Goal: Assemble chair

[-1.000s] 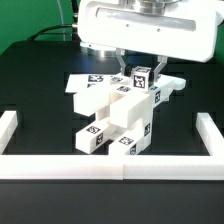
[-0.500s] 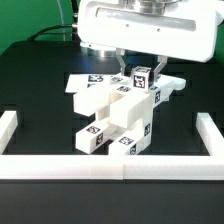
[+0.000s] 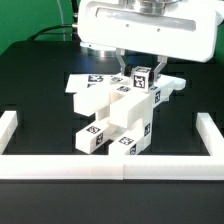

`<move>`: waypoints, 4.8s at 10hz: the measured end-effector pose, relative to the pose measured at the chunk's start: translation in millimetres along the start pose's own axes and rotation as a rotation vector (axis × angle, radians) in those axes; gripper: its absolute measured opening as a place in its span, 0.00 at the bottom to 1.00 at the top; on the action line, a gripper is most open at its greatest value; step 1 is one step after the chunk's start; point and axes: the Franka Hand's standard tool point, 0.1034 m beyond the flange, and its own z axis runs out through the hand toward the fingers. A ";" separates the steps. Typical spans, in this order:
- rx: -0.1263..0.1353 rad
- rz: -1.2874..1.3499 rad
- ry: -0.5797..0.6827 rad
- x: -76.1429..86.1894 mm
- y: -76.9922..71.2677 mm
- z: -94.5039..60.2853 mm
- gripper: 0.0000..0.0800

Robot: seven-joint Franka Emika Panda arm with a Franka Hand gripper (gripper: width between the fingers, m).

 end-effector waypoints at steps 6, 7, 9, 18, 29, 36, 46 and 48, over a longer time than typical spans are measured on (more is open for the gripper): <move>0.002 0.293 -0.001 0.0 -0.3 -0.1 0.36; 0.002 0.360 -0.001 -0.1 -0.3 0.0 0.36; 0.003 0.469 -0.001 -0.1 -0.5 0.0 0.36; 0.005 0.930 -0.006 -0.9 -2.0 0.5 0.44; -0.008 0.118 -0.011 -9.1 -14.9 2.7 0.81; -0.006 -0.352 -0.005 -5.6 -9.2 3.6 0.81; -0.003 -0.292 0.000 -2.4 -5.6 2.5 0.36; -0.001 -0.100 0.000 -2.5 -5.9 2.5 0.36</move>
Offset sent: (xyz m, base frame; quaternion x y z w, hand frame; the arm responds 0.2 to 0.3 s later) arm 0.0000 0.0000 0.0000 0.0000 0.0000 0.1296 0.9916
